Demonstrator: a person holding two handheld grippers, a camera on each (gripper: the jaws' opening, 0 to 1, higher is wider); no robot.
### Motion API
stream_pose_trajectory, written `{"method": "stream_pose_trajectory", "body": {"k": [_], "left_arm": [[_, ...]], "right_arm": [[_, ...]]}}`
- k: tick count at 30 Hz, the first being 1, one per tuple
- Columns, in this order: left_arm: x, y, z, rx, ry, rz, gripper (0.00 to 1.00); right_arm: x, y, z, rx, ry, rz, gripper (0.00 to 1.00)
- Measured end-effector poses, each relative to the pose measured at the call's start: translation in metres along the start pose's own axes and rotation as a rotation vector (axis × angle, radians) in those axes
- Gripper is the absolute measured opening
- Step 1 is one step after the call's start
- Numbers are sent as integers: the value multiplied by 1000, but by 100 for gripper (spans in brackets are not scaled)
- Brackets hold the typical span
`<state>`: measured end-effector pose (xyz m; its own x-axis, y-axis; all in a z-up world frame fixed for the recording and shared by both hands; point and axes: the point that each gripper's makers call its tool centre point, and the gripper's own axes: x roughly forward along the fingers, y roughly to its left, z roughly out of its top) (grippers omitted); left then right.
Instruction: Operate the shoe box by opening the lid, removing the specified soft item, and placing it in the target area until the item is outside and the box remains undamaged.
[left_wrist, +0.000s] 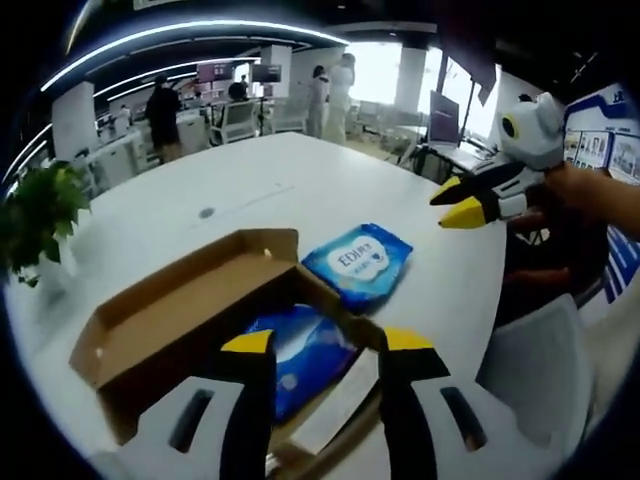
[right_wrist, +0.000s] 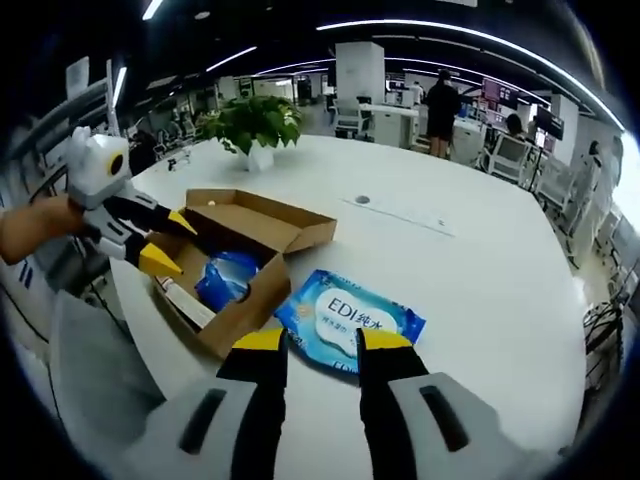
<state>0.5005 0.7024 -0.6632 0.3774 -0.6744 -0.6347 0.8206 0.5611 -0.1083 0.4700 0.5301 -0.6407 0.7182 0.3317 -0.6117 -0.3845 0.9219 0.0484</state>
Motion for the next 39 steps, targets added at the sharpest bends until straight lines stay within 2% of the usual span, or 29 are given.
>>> {"method": "stream_pose_trajectory", "body": {"k": [8, 20, 28, 39], "left_arm": [[-11, 19, -15, -21, 6, 29, 37], [-21, 36, -33, -30, 24, 42, 33], [-17, 39, -38, -1, 38, 13, 28], [2, 32, -35, 98, 58, -71, 23]], "right_arm": [[8, 20, 8, -30, -4, 39, 25], [24, 45, 16, -84, 5, 95, 25], [38, 56, 21, -133, 15, 125, 24], [59, 67, 27, -194, 33, 164, 22]]}}
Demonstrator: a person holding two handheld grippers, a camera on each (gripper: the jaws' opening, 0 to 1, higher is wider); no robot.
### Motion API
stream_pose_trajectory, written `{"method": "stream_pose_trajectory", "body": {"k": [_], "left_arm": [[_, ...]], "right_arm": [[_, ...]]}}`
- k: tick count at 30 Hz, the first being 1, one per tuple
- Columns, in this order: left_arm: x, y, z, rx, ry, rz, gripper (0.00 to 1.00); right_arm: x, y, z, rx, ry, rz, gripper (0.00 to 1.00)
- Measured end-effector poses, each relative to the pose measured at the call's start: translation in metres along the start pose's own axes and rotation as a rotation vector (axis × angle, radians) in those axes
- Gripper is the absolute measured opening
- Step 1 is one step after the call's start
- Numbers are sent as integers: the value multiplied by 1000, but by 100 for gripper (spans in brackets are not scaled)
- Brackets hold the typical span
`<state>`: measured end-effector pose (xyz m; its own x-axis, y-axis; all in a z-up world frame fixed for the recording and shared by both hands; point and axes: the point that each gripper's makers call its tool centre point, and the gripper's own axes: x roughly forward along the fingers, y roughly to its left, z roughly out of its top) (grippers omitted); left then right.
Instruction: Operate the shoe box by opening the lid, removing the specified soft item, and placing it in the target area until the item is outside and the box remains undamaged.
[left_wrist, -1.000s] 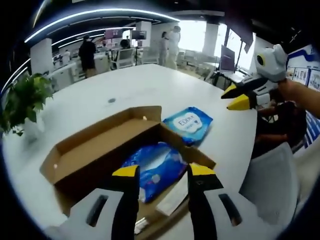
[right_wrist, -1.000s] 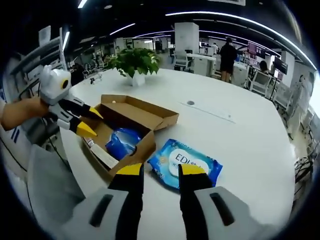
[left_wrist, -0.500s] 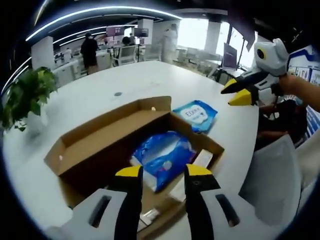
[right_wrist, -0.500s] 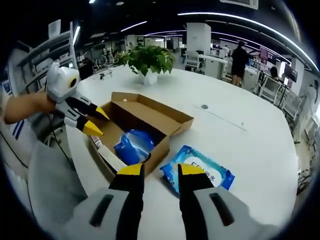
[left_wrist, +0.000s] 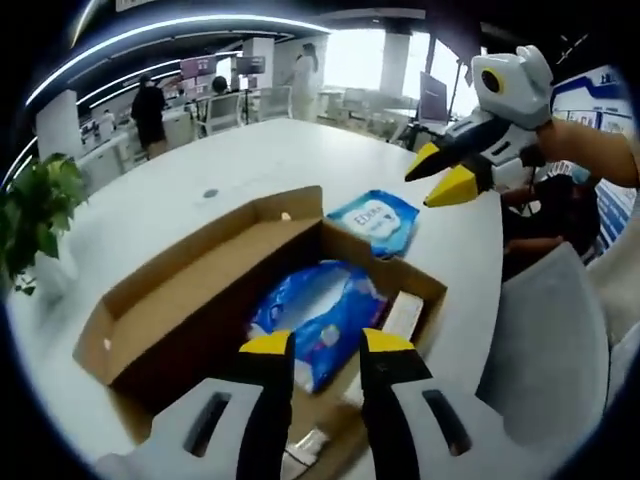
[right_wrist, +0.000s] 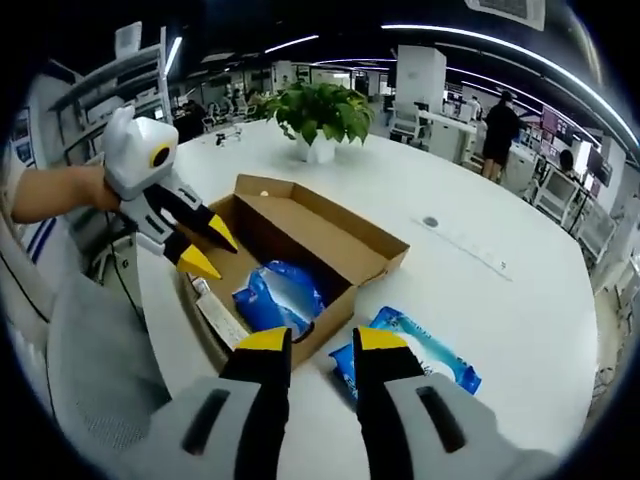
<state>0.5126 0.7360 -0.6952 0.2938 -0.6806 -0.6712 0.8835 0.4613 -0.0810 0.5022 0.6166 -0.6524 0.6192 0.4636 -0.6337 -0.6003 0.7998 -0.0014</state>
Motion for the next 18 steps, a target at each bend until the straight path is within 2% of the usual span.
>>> {"method": "stream_pose_trajectory", "body": {"k": [15, 18], "left_arm": [[27, 2, 0, 117, 46, -89, 20], [32, 5, -2, 138, 59, -90, 18]], "right_arm": [[35, 9, 1, -91, 40, 48, 19], [42, 10, 1, -113, 46, 53, 18]]}}
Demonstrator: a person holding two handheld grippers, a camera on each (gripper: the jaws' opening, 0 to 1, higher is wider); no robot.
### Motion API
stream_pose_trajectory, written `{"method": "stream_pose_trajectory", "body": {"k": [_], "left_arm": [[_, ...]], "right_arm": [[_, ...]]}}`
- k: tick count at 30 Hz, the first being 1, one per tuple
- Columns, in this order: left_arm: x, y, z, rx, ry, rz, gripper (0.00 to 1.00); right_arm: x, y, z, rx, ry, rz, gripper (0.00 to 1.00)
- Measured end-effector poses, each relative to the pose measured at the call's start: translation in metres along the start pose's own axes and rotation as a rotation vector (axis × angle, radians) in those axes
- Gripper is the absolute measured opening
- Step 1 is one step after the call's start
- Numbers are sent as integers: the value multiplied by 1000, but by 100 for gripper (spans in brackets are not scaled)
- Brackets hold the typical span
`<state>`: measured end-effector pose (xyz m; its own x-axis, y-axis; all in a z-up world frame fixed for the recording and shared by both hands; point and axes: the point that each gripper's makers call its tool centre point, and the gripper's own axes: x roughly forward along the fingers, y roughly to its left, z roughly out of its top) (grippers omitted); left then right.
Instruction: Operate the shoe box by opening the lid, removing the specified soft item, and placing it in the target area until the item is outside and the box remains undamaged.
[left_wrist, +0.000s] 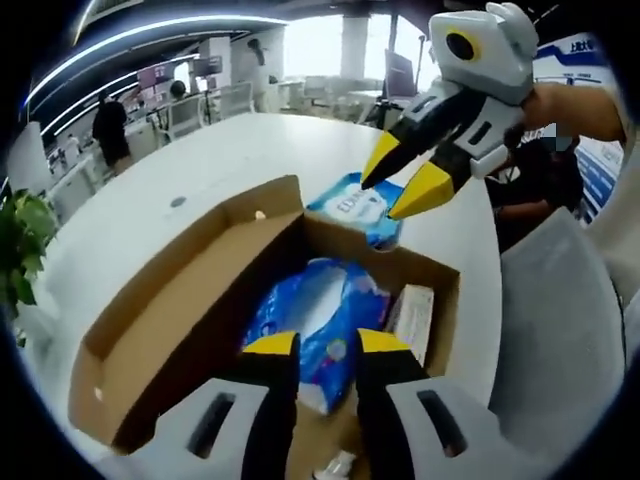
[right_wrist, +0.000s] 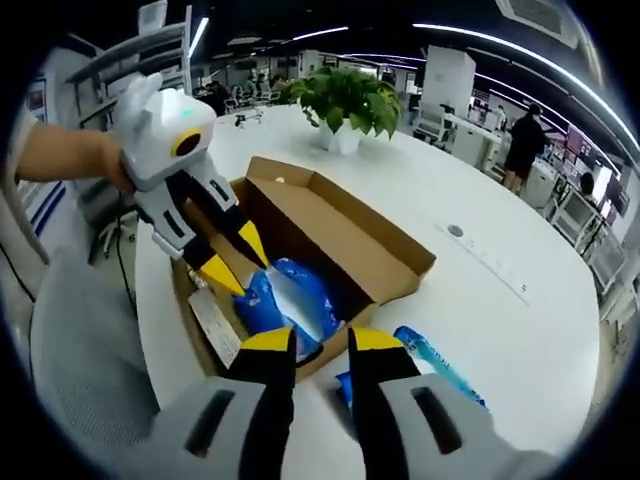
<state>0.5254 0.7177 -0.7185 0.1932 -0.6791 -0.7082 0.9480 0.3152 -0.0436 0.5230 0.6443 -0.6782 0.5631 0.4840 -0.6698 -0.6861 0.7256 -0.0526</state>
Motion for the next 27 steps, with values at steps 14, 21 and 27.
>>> {"method": "stream_pose_trajectory", "body": {"k": [14, 21, 27], "left_arm": [[9, 11, -4, 28, 32, -47, 10], [13, 8, -4, 58, 41, -110, 8], [20, 2, -10, 109, 87, -162, 11]], "right_arm": [[40, 3, 0, -119, 49, 26, 13], [57, 5, -3, -188, 97, 47, 13], [69, 5, -8, -211, 133, 69, 12]]}}
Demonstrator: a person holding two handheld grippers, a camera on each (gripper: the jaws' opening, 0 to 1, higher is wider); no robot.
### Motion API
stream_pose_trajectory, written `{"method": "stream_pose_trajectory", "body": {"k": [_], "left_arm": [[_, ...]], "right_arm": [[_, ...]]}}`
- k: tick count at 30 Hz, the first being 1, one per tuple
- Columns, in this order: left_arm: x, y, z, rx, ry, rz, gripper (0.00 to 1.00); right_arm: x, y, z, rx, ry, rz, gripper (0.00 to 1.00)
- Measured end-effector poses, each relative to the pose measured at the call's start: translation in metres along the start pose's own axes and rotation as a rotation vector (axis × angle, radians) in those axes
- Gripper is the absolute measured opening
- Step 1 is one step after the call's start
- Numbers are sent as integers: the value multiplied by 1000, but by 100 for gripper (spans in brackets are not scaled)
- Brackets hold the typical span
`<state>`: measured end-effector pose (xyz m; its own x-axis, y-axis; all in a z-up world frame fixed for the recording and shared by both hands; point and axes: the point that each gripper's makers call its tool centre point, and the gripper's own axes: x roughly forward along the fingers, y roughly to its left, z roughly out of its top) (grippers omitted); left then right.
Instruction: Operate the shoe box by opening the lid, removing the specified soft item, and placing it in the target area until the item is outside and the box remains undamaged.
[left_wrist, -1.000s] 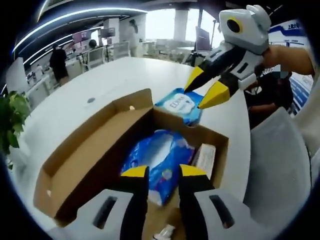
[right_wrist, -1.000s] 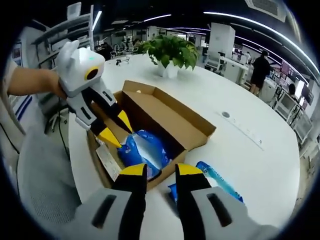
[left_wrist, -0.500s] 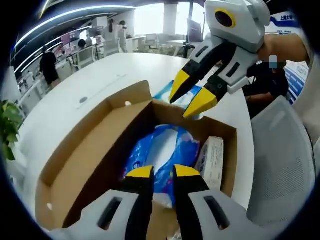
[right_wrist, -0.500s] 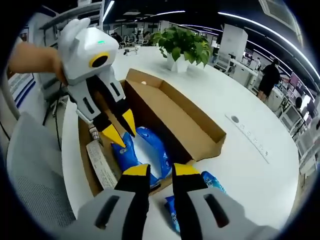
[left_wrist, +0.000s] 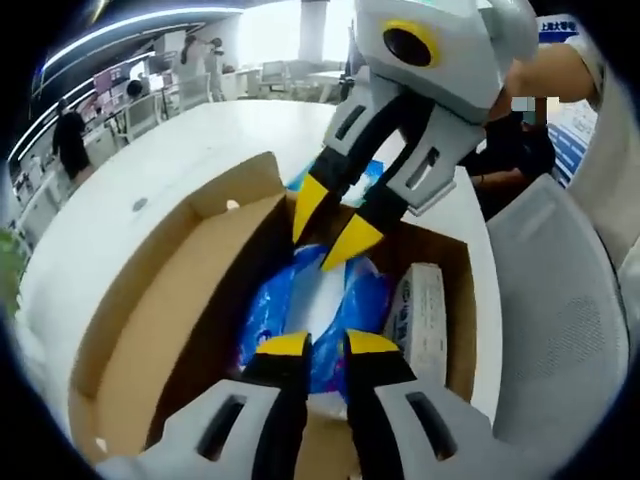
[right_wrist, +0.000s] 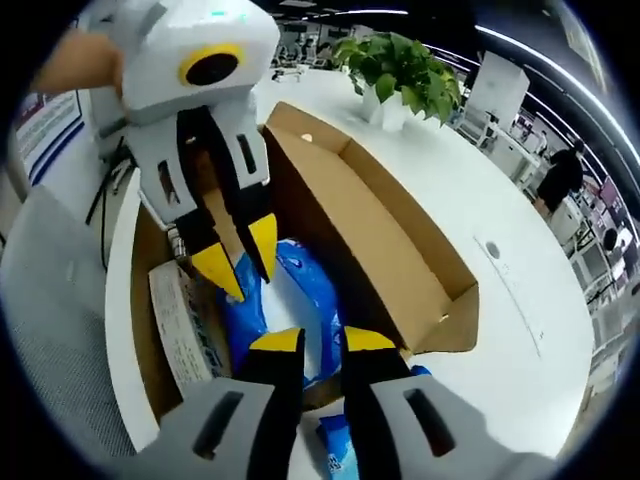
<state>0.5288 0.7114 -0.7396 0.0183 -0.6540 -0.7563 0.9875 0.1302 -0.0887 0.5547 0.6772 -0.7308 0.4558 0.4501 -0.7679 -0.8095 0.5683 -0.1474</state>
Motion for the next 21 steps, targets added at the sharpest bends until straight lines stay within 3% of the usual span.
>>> {"method": "stream_pose_trajectory", "body": {"k": [5, 11, 21], "left_arm": [[4, 0, -4, 4, 22, -33, 10], [4, 3, -12, 22, 55, -39, 4], [0, 1, -21, 5, 75, -54, 0]], "right_arm": [[8, 1, -1, -4, 15, 14, 9], [12, 1, -3, -41, 30, 6, 0], [11, -4, 0, -13, 11, -15, 0]]}}
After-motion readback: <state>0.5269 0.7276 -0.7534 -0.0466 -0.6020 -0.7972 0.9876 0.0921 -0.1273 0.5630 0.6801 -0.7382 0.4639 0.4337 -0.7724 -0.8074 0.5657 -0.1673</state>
